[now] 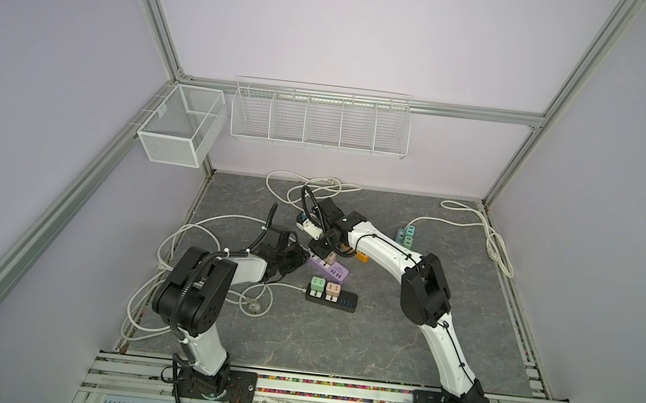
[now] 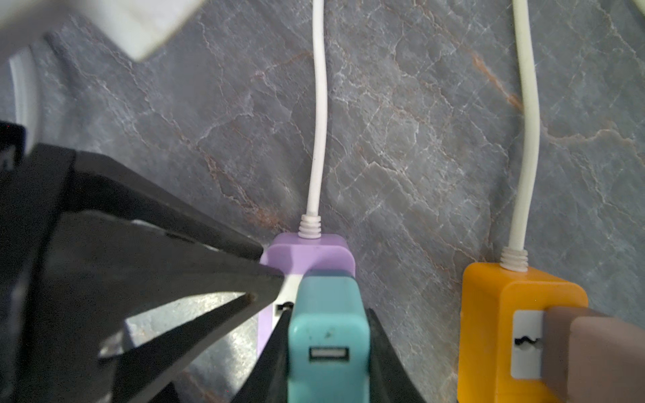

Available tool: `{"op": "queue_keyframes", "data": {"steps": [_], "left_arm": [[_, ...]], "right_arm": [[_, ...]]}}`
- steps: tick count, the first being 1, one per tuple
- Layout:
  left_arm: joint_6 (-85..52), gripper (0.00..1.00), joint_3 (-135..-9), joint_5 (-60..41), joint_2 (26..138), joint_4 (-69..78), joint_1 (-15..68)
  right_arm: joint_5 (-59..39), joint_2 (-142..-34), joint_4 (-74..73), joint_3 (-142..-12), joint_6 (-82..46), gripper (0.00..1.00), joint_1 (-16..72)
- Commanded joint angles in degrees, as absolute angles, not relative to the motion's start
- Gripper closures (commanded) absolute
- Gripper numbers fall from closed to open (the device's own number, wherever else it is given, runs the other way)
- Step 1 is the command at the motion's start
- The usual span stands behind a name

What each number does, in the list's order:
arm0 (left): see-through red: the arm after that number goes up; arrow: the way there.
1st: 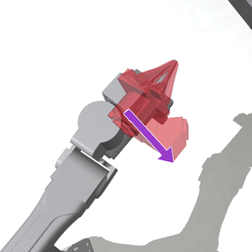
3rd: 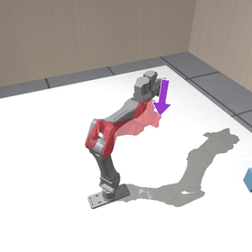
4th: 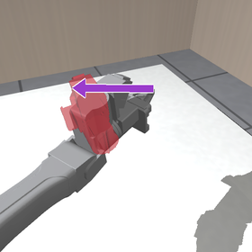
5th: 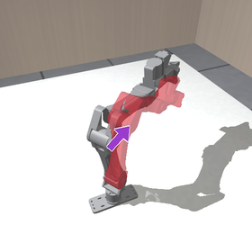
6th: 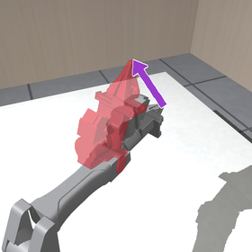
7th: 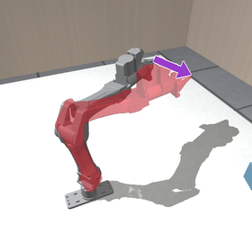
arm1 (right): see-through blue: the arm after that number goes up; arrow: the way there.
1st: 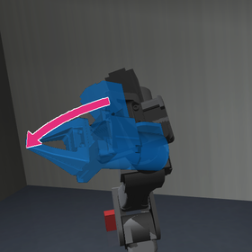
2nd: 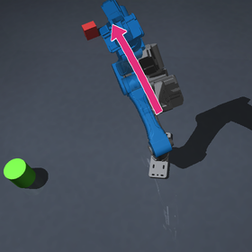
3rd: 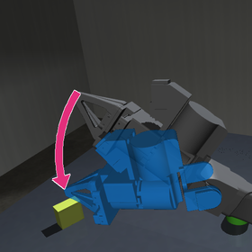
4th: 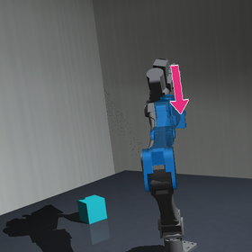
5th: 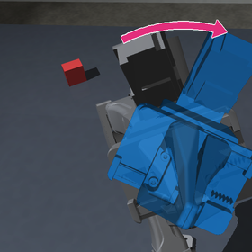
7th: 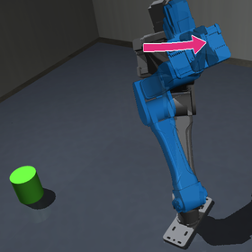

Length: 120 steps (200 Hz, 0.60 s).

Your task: Pull the plug off the socket

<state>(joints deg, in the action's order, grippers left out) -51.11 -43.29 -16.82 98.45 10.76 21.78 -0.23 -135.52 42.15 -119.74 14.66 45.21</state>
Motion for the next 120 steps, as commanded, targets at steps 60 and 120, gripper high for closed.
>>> {"op": "queue_keyframes", "data": {"steps": [60,120], "left_arm": [[-50.49,0.77,-41.22,-13.09,101.44,-0.7,23.08],[-50.63,0.77,-40.87,-12.97,101.25,-0.88,23.26]], "right_arm": [[-3.24,-131.16,41.73,-117.91,17.13,0.86,45.84],[-3.76,-130.08,39.94,-116.87,16.87,0.87,44.0]]}}
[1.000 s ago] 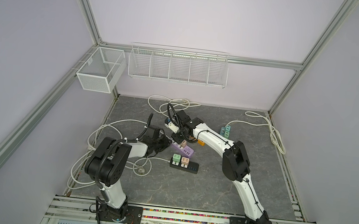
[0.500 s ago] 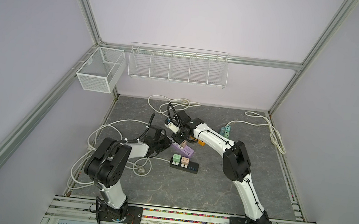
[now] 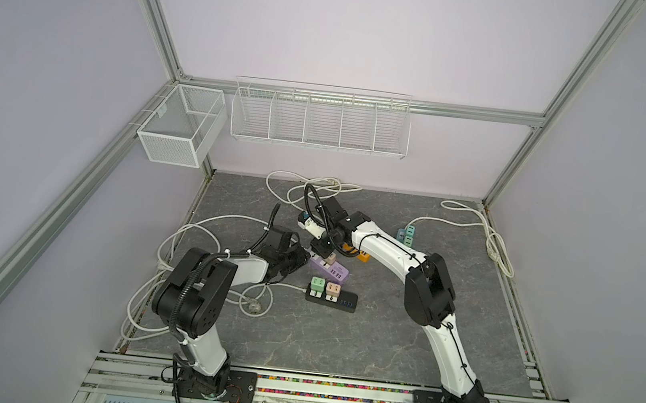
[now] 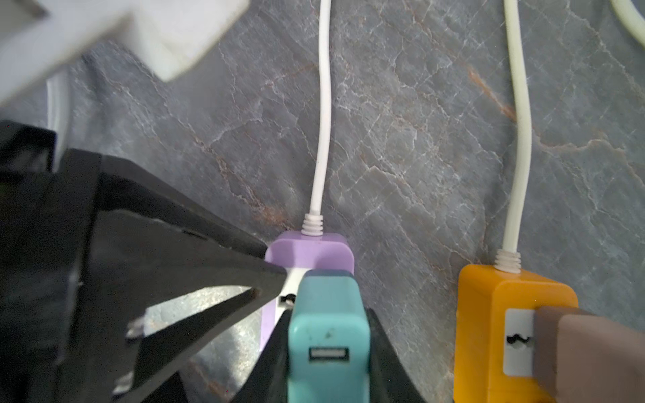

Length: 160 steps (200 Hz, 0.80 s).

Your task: Pull the plug off the socket

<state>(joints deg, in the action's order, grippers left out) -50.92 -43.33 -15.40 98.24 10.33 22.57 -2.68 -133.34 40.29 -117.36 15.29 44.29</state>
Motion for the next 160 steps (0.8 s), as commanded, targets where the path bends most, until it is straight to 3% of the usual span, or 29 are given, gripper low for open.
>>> {"op": "queue_keyframes", "data": {"steps": [1,38,96,160], "left_arm": [[-50.63,0.77,-40.91,-12.99,101.34,-0.88,23.27],[-50.73,0.77,-41.65,-13.5,101.66,-0.96,23.33],[-50.63,0.77,-44.21,-14.6,99.78,-1.23,23.37],[-49.82,0.71,-49.04,-14.07,94.57,-3.83,23.29]], "right_arm": [[-3.81,-130.12,39.97,-116.84,16.87,0.87,44.06],[-3.17,-130.15,40.53,-116.33,17.33,0.91,45.11],[-2.61,-121.86,38.27,-113.69,14.85,0.92,43.58],[-3.22,-115.07,33.64,-107.82,1.16,0.91,43.28]]}}
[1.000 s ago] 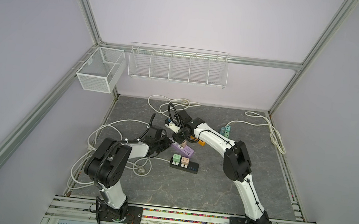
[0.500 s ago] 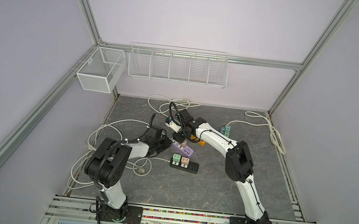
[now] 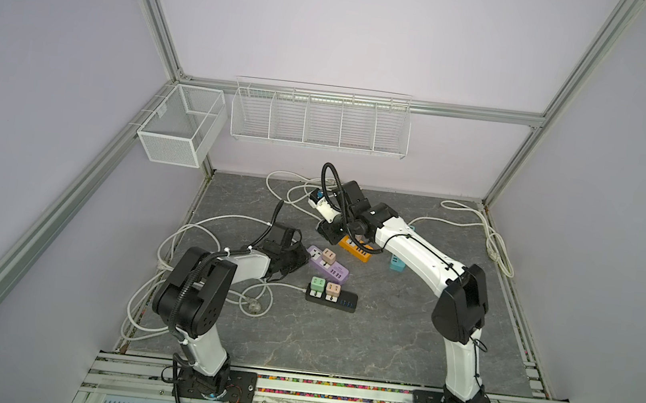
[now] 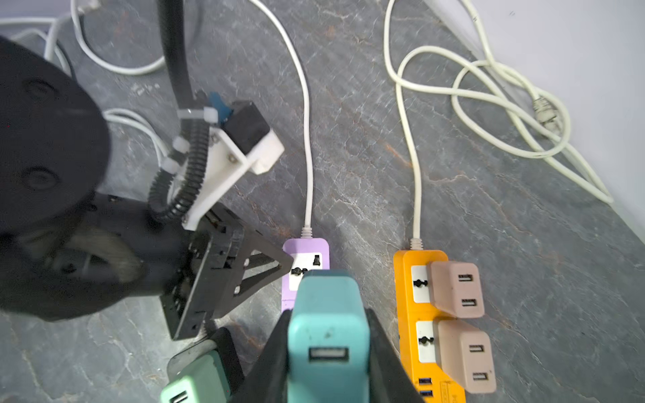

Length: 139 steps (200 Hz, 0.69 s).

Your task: Pull the plug off the socket

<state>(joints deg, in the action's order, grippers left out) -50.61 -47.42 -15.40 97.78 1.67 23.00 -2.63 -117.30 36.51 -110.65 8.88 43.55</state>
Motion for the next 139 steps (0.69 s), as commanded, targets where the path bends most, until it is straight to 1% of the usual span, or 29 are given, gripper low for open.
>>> {"op": "queue_keyframes", "data": {"steps": [1,65,139], "left_arm": [[-49.83,0.71,-49.09,-14.07,94.48,-3.85,23.29],[-48.95,0.66,-44.41,-9.6,82.26,-8.53,21.91],[-47.48,0.63,-38.61,-7.56,70.61,-14.76,19.0]], "right_arm": [[-3.28,-115.01,33.52,-107.74,0.89,0.91,43.31],[-3.65,-112.76,27.45,-100.85,-14.4,0.9,43.91],[-3.87,-115.63,21.36,-98.49,-24.11,0.87,47.65]]}}
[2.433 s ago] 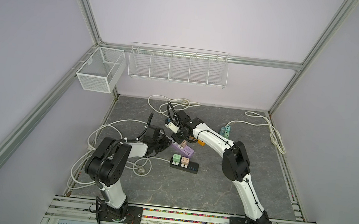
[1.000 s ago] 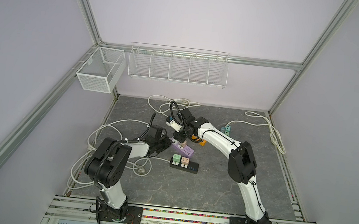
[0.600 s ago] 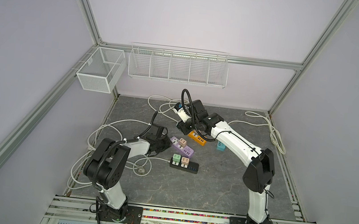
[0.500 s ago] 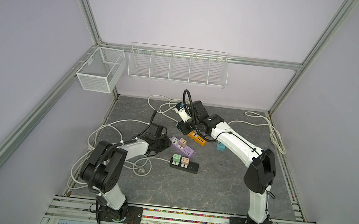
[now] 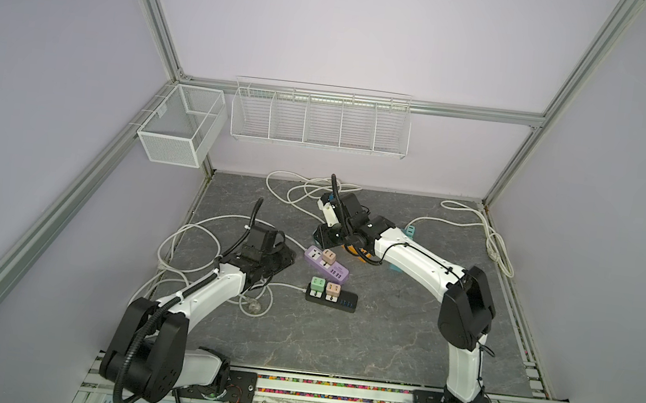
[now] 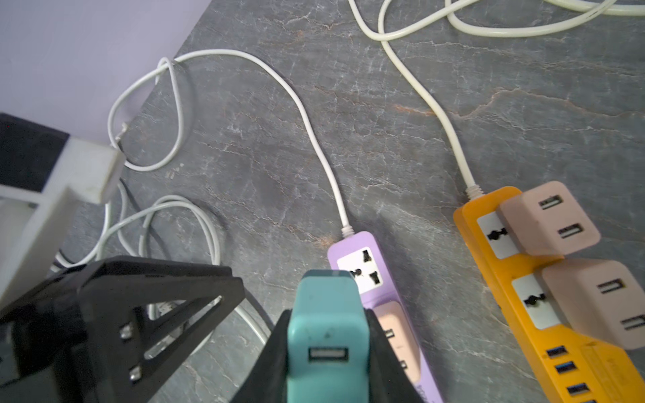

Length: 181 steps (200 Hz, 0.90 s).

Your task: Pull the plug off the socket

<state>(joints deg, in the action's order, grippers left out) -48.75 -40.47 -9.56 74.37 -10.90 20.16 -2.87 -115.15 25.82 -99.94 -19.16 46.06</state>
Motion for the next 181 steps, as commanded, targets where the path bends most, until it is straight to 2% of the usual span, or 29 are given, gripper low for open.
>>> {"op": "queue_keyframes", "data": {"steps": [1,72,181], "left_arm": [[-47.47,0.63,-38.55,-7.6,70.38,-14.8,18.9],[-45.75,0.58,-35.04,-5.31,61.89,-19.62,16.79],[-46.85,0.53,-31.47,-3.19,56.23,-19.82,16.7]], "right_arm": [[-3.87,-115.73,21.23,-98.51,-24.14,0.87,47.73],[-4.81,-122.74,16.32,-100.45,-26.93,0.86,50.51],[-7.05,-132.97,12.52,-106.07,-29.35,0.84,53.83]]}}
